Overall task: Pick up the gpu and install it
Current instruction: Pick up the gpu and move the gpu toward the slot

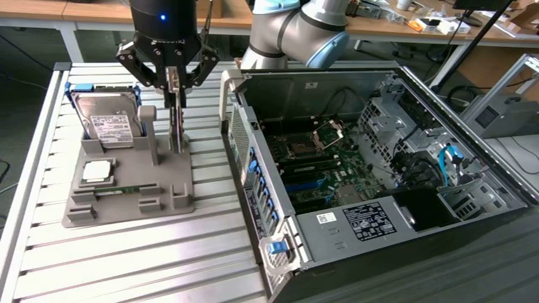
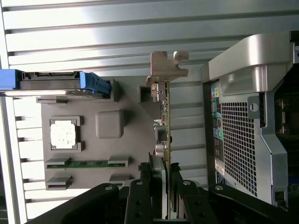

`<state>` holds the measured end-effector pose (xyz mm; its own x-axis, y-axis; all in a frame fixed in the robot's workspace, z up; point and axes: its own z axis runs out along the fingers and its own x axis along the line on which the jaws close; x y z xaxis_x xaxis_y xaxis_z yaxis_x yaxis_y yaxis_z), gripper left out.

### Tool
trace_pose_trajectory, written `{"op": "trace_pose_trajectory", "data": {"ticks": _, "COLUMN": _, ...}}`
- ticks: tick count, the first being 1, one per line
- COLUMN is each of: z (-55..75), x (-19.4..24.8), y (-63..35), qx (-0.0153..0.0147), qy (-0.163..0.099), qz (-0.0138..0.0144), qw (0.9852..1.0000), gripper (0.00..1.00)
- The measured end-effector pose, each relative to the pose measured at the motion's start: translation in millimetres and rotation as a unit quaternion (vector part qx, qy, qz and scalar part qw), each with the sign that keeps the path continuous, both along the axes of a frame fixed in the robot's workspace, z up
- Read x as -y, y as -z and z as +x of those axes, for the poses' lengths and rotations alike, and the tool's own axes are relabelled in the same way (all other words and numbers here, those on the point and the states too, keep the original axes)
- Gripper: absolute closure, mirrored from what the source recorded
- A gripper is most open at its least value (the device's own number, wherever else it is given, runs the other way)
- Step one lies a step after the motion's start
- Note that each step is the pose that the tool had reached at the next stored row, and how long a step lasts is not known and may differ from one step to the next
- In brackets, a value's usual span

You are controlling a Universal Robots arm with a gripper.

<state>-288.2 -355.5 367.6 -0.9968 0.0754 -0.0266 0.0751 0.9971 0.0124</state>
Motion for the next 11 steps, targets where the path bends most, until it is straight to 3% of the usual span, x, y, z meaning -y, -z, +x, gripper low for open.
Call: {"op": "trace_pose_trajectory", "data": {"ticks": 11, "z": 0.0, "x": 0.0, "y": -2.6, "qx": 0.0000, "qy": 0.000, "qz": 0.0000, "qw": 1.0000, "gripper": 0.73}}
